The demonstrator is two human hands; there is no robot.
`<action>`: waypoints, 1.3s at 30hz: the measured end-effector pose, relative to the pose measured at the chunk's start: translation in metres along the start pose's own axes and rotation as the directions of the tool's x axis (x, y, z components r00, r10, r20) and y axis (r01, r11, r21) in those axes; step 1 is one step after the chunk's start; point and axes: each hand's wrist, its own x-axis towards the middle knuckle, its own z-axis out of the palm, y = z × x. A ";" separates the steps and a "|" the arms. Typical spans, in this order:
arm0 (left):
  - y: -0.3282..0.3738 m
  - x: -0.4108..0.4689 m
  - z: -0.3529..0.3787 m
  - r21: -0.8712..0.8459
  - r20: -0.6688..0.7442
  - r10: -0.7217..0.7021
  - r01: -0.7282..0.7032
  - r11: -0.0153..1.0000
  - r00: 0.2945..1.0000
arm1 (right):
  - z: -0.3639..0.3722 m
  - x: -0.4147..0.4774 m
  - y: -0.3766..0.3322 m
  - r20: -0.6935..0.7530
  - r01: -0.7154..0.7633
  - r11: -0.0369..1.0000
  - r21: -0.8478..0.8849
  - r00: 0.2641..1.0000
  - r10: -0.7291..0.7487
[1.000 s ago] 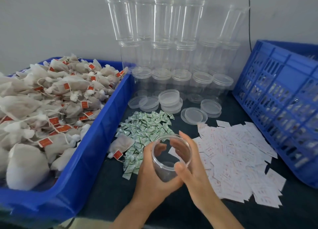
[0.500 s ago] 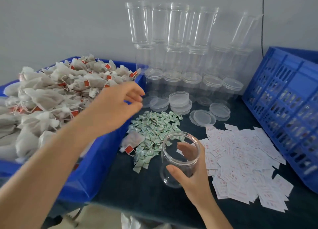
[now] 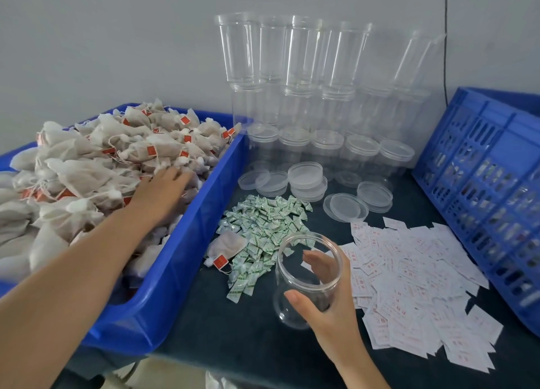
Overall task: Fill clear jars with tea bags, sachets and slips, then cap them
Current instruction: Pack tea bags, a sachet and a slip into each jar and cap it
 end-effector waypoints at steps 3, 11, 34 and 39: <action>0.001 -0.001 -0.002 0.062 -0.027 -0.079 0.080 0.995 0.997 | 0.000 -0.001 -0.001 -0.002 -0.010 1.000 0.014 1.000 0.010; 0.010 -0.004 -0.004 0.069 0.018 -0.120 0.119 0.991 0.993 | -0.001 -0.001 -0.001 0.000 0.006 1.000 0.000 1.000 -0.006; 0.135 -0.088 -0.119 -0.789 -0.226 0.451 -0.434 0.435 0.863 | 0.001 -0.001 -0.005 -0.017 -0.006 1.000 0.006 1.000 0.006; 0.156 -0.097 -0.098 -0.807 -0.081 0.558 -0.383 0.450 0.826 | -0.001 -0.001 -0.010 0.013 -0.008 1.000 0.008 1.000 0.008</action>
